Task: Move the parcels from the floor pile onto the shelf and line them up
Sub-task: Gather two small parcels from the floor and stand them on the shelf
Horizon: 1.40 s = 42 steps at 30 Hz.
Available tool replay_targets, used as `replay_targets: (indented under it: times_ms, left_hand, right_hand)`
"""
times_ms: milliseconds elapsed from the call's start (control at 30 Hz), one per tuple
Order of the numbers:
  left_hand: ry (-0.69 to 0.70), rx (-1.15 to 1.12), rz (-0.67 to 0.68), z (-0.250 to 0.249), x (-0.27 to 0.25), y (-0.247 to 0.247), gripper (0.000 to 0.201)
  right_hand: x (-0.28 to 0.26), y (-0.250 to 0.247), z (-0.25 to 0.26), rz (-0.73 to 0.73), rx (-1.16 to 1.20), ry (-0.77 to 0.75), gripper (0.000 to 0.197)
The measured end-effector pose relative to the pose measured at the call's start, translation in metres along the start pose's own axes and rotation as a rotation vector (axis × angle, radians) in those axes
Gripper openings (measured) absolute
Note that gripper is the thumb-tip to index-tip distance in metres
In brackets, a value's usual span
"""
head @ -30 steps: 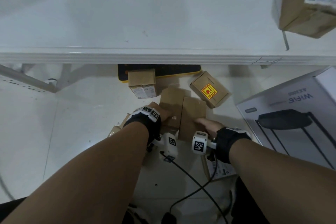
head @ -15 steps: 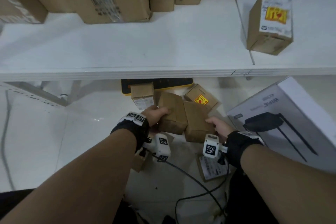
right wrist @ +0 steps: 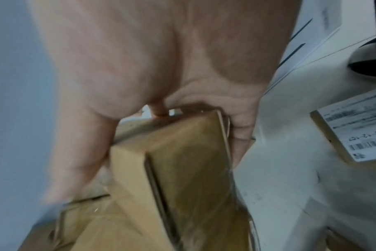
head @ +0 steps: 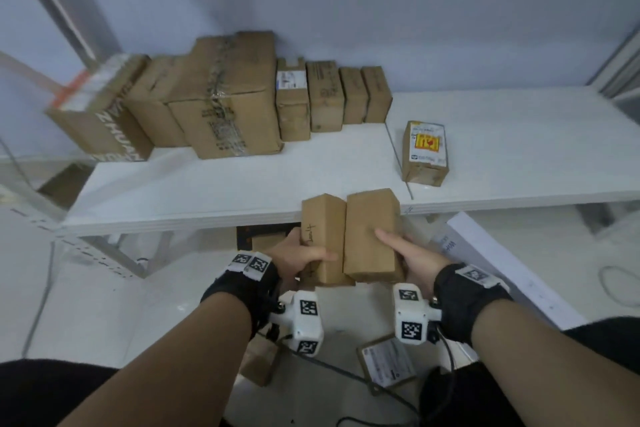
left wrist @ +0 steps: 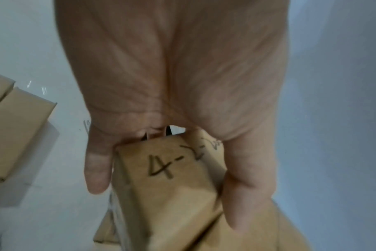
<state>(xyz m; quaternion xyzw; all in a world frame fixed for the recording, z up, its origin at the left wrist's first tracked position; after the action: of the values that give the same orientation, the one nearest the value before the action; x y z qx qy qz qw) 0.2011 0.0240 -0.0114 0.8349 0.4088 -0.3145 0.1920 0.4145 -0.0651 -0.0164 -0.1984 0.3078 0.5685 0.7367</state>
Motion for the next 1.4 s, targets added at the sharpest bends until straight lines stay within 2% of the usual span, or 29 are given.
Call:
replay_targets:
  times_ms: [67, 200, 367, 533, 600, 700, 833, 1033, 1200, 1333, 1400]
  left_hand:
    - [0.021, -0.085, -0.015, -0.004, -0.01, 0.01, 0.079]
    - [-0.007, -0.112, -0.015, -0.009, -0.027, 0.02, 0.087]
    - [-0.003, -0.048, -0.041, -0.013, -0.041, 0.019, 0.069]
    - [0.056, 0.015, -0.133, -0.023, -0.047, 0.018, 0.09]
    - [0.042, -0.026, -0.135, -0.033, -0.048, 0.021, 0.089]
    - [0.066, -0.164, -0.106, -0.054, -0.046, 0.026, 0.072]
    - [0.159, -0.227, -0.128, -0.087, -0.037, 0.028, 0.054]
    - [0.26, -0.253, -0.061, -0.129, -0.022, 0.032, 0.059]
    - [0.339, -0.202, 0.078, -0.155, -0.009, 0.04, 0.05]
    - [0.393, -0.102, 0.06, -0.173, 0.003, 0.043, 0.056]
    - [0.413, -0.07, 0.025, -0.184, 0.01, 0.046, 0.058]
  right_hand:
    - [-0.011, 0.008, 0.007, 0.039, 0.008, -0.046, 0.101]
    - [-0.031, 0.014, 0.012, 0.03, 0.037, -0.092, 0.09]
    - [-0.055, 0.016, 0.015, 0.024, 0.091, -0.127, 0.066]
    - [-0.069, 0.024, 0.033, 0.074, 0.15, -0.16, 0.06]
    - [-0.068, 0.025, 0.043, 0.01, 0.096, -0.203, 0.064]
    - [-0.062, 0.025, 0.063, -0.11, -0.011, -0.309, 0.073]
    - [-0.055, 0.025, 0.097, -0.059, -0.034, -0.413, 0.063]
    - [-0.041, 0.005, 0.141, -0.013, 0.004, -0.379, 0.06]
    - [-0.031, -0.016, 0.167, 0.017, 0.066, -0.4, 0.056]
    - [-0.018, -0.03, 0.175, -0.109, 0.073, -0.435, 0.071]
    - [-0.012, -0.036, 0.181, -0.136, 0.081, -0.432, 0.071]
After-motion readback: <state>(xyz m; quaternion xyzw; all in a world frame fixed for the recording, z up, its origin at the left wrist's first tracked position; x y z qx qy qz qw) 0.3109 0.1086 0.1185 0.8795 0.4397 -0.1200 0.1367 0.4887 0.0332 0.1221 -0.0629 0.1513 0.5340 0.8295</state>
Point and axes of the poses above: each hand's wrist, its own x-axis towards the middle knuckle, its own y-axis out of the palm, z = x × y, the point moved 2 cm from there along x, towards the middle knuckle, and after that the axes turned 3 degrees about -x, right-handed, at the moved point
